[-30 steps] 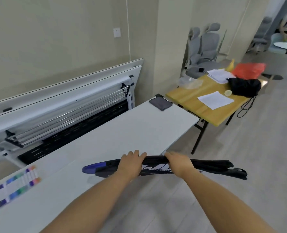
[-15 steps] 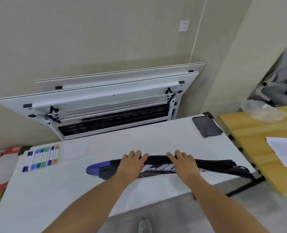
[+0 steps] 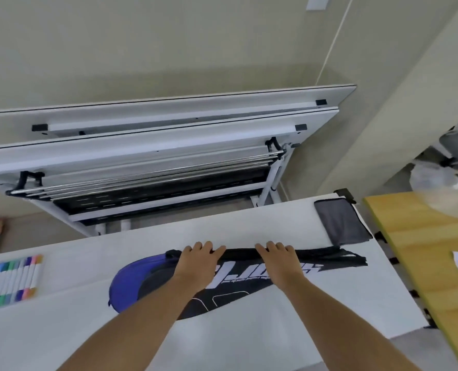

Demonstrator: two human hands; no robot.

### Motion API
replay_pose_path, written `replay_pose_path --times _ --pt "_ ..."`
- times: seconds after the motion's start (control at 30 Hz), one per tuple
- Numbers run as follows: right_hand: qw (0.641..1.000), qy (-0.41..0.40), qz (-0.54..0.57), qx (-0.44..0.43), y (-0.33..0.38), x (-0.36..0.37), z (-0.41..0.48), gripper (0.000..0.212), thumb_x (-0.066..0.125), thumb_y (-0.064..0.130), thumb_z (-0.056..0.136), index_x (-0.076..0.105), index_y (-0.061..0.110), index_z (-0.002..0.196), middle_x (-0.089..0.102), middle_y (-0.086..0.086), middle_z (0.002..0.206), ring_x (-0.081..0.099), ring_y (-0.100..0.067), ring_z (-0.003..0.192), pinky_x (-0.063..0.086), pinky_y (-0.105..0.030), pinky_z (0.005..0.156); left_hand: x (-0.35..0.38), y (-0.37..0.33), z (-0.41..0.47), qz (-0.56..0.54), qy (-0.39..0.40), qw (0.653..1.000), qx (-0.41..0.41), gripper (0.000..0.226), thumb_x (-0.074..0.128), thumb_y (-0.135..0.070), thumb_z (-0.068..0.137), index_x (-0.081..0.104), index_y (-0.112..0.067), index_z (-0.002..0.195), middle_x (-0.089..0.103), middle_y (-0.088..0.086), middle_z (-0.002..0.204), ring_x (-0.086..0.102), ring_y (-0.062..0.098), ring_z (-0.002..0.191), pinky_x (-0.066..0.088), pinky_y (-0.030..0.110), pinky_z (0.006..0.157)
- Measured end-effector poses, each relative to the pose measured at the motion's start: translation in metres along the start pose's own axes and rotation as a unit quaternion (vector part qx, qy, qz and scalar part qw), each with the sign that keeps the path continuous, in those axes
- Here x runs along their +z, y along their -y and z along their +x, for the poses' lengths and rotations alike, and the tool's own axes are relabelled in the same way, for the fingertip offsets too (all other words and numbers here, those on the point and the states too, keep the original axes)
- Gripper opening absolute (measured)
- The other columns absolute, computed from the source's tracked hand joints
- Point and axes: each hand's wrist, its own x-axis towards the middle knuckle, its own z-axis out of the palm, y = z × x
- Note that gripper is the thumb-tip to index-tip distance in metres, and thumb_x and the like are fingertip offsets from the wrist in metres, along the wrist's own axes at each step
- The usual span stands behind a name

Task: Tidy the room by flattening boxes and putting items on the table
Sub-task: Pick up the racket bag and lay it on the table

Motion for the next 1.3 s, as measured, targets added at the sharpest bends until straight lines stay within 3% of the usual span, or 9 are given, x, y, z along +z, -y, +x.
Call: replay_pose_path --times 0.23,0.33,0.43,0.57,0.83,0.93,1.03,1.17,1.3 --pt "0.998 -0.004 -0.016 -0.066 -0.028 0.004 0.085 0.083 0.067 0.007 0.077 0.025 0.019 0.148 0.055 -0.005 0.125 0.055 -0.029 0.110 0.043 -0.042 0.093 0.010 0.022 0.068 -0.007 0.018 0.998 -0.053 0.050 0.049 -0.025 0.094 0.035 -0.029 0.142 0.055 0.005 0.124 0.053 0.030 0.108 0.043 0.043 0.089" --pt "0.997 0.001 -0.006 -0.082 -0.035 0.008 0.121 0.082 0.063 0.005 0.079 0.023 0.018 0.149 0.054 -0.006 0.127 0.053 -0.029 0.113 0.042 -0.041 0.097 0.018 0.030 0.092 -0.006 0.006 0.996 -0.091 0.059 0.058 -0.022 0.086 0.038 -0.026 0.141 0.050 0.005 0.131 0.048 0.030 0.117 0.038 0.046 0.101" --pt "0.997 -0.010 0.011 -0.078 -0.036 0.021 0.146 0.079 0.058 0.008 0.084 0.018 0.020 0.151 0.040 -0.009 0.144 0.040 -0.030 0.130 0.033 -0.043 0.108 0.032 0.035 0.098 -0.018 -0.007 0.989 -0.146 0.077 0.065 -0.027 0.084 0.025 -0.025 0.150 0.027 0.010 0.152 0.027 0.034 0.138 0.022 0.050 0.115" --pt "0.993 -0.010 0.032 -0.114 -0.036 0.057 0.144 0.067 0.052 0.027 0.095 0.018 0.024 0.152 0.019 -0.011 0.158 0.020 -0.029 0.145 0.020 -0.046 0.118 0.070 0.034 0.064 -0.071 0.018 0.974 -0.216 0.061 0.048 -0.036 0.097 0.021 -0.029 0.152 0.021 0.009 0.158 0.019 0.034 0.143 0.021 0.050 0.117" --pt "0.998 -0.020 0.027 -0.051 -0.082 0.102 0.104 0.055 0.037 0.050 0.096 0.040 0.026 0.145 0.026 -0.013 0.158 0.021 -0.032 0.147 0.031 -0.054 0.111 0.112 0.073 0.004 -0.187 0.046 0.899 -0.394 0.062 0.053 -0.040 0.094 0.029 -0.024 0.148 0.025 0.007 0.154 0.032 0.036 0.131 0.046 0.051 0.096" --pt "0.999 0.001 0.037 -0.029 -0.104 0.108 0.092 0.057 0.044 0.047 0.097 0.033 0.027 0.149 0.011 -0.011 0.162 0.009 -0.030 0.149 0.026 -0.053 0.114 0.112 0.084 0.009 -0.296 0.009 0.837 -0.461 0.062 0.056 -0.031 0.096 0.025 -0.025 0.149 0.023 0.013 0.154 0.035 0.043 0.130 0.044 0.057 0.097" --pt "0.999 0.019 0.041 -0.029 -0.116 0.104 0.084 0.061 0.040 0.051 0.098 0.022 0.031 0.152 -0.001 -0.009 0.163 0.000 -0.029 0.150 0.018 -0.051 0.117 0.118 0.097 0.016 -0.355 -0.008 0.794 -0.494 0.063 0.061 -0.022 0.094 0.031 -0.015 0.148 0.047 0.024 0.137 0.048 0.046 0.121 0.044 0.055 0.097" --pt "0.995 0.041 0.036 -0.080 -0.108 0.099 0.080 0.072 0.046 0.060 0.093 0.017 0.033 0.153 -0.006 -0.005 0.163 -0.003 -0.027 0.150 0.014 -0.050 0.119 0.123 0.112 0.013 -0.327 -0.007 0.807 -0.491 0.022 0.059 -0.013 0.092 0.062 0.000 0.109 0.065 0.025 0.111 0.058 0.044 0.104 0.046 0.044 0.087" --pt "0.994 0.027 -0.019 -0.101 -0.089 0.097 0.078 0.062 0.075 0.040 0.079 0.053 0.024 0.134 0.030 -0.012 0.156 0.030 -0.032 0.143 0.030 -0.056 0.112 0.117 0.118 0.010 -0.345 0.008 0.802 -0.488 0.012 0.057 -0.012 0.089 0.066 -0.008 0.084 0.069 0.020 0.099 0.060 0.042 0.096 0.046 0.038 0.084"
